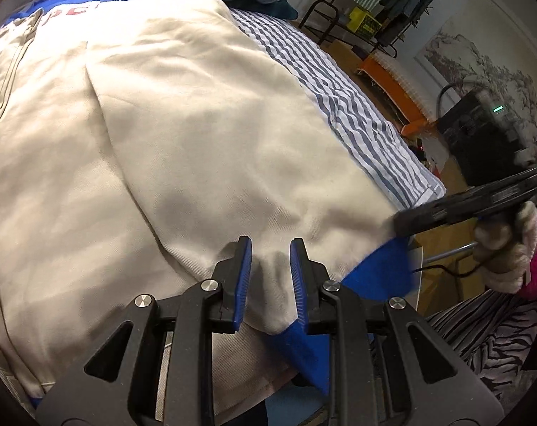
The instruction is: Fold large clothes
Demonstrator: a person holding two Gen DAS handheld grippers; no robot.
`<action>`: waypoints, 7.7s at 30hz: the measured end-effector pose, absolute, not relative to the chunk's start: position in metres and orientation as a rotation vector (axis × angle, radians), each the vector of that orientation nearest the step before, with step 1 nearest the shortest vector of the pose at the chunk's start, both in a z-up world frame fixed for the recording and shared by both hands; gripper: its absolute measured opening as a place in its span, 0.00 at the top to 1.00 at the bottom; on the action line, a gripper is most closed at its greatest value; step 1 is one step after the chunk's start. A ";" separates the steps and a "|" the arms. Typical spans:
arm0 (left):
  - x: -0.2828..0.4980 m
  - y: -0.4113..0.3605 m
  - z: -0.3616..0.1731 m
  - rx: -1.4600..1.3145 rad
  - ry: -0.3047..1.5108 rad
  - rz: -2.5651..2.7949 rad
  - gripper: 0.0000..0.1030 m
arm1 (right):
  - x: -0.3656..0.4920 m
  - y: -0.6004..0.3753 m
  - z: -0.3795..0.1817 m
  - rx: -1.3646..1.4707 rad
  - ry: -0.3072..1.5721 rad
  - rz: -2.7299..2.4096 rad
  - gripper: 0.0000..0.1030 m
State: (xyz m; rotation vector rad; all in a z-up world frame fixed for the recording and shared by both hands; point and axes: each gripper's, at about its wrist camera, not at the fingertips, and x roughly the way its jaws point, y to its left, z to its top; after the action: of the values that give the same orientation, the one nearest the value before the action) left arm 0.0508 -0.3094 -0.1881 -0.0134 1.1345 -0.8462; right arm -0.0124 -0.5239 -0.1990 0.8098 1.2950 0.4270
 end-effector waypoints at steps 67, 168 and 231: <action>0.072 -0.281 -0.158 -0.389 1.242 -0.792 0.98 | 0.228 -0.496 -0.138 0.423 1.047 0.071 0.97; 0.070 -0.031 -0.193 -0.359 1.175 -0.323 0.99 | 0.162 -0.291 -0.174 0.082 1.147 0.345 0.75; 0.076 0.010 -0.171 -0.655 1.275 -0.595 0.87 | 0.050 -0.345 -0.189 0.870 1.131 0.652 0.81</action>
State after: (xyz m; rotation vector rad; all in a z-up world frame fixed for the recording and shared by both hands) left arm 0.0763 0.0102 -0.1706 -0.6552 1.2747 -0.5947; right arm 0.0503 -0.3445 -0.1890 0.8702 1.1307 0.6519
